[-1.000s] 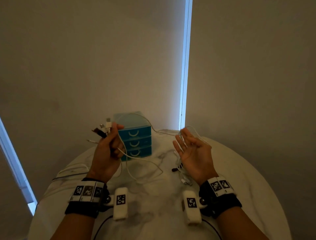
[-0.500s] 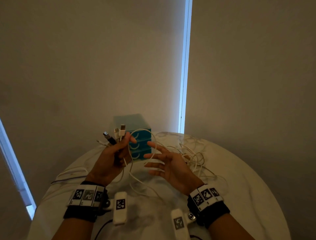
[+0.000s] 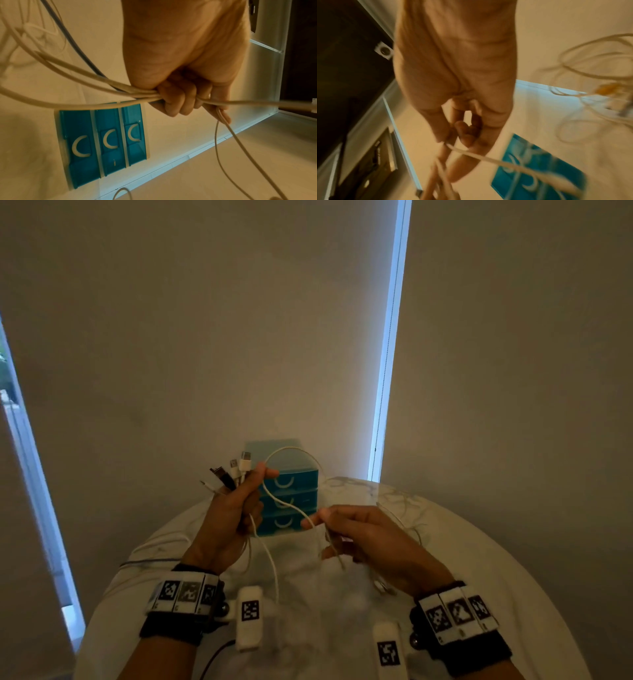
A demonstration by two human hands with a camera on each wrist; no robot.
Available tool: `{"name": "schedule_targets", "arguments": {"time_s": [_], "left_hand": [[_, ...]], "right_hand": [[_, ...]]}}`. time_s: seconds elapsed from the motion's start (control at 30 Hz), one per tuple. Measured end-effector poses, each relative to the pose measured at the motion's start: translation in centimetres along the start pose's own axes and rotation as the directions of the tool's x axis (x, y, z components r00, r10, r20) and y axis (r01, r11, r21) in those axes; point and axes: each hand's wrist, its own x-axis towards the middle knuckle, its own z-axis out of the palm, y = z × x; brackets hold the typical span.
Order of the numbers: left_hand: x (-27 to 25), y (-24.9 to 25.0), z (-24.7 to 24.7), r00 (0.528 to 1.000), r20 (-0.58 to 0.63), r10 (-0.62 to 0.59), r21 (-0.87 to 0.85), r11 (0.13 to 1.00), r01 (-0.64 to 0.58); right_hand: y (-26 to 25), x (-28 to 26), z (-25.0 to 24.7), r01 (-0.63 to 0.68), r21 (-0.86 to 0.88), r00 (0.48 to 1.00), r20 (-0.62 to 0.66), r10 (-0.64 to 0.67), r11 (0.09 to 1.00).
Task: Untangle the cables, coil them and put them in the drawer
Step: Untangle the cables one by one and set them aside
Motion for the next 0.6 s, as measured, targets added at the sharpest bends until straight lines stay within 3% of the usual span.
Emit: {"name": "schedule_targets", "arguments": {"time_s": [0.13, 0.27, 0.3, 0.37, 0.43, 0.47, 0.5, 0.53, 0.6], "left_hand": [[0.1, 0.4, -0.3, 0.998, -0.065, 0.014, 0.02, 1.0, -0.013], [0.4, 0.9, -0.9, 0.987, -0.159, 0.002, -0.023, 1.0, -0.005], [0.4, 1.0, -0.8, 0.985, -0.171, -0.001, -0.057, 0.998, -0.009], [0.3, 1.7, -1.1, 0.975, -0.22, 0.042, -0.156, 0.985, -0.077], [0.4, 2.5, -1.4, 0.953, -0.277, 0.122, -0.246, 0.95, -0.193], [0.4, 2.8, -1.6, 0.943, -0.295, 0.156, -0.284, 0.928, -0.242], [0.4, 3.0, -1.8, 0.933, -0.31, 0.181, -0.317, 0.906, -0.281], [0.3, 3.2, -1.9, 0.923, -0.33, 0.197, -0.345, 0.885, -0.312], [0.1, 3.4, -2.4, 0.896, -0.383, 0.223, -0.384, 0.844, -0.374]], "right_hand": [[-2.5, 0.3, -3.0, -0.025, -0.154, 0.971, -0.237, -0.013, 0.988], [-3.9, 2.1, -8.4, -0.136, -0.27, 0.81, -0.584, -0.05, 0.953], [-4.2, 2.8, -9.9, -0.192, -0.291, 0.776, -0.629, -0.036, 0.937], [-5.3, 5.1, -11.9, -0.337, -0.426, 0.762, -0.648, -0.023, 0.84], [-7.0, 7.9, -11.8, -0.438, -0.668, 0.807, -0.587, -0.065, 0.602], [-8.2, 9.1, -10.3, -0.412, -0.774, 0.85, -0.516, -0.102, 0.481], [-9.2, 10.5, -8.4, -0.302, -0.852, 0.912, -0.389, -0.132, 0.427], [-10.0, 11.7, -6.2, -0.119, -0.888, 0.97, -0.2, -0.139, 0.443], [-11.8, 13.0, -1.4, 0.163, -0.735, 0.986, 0.105, -0.127, 0.659]]}}
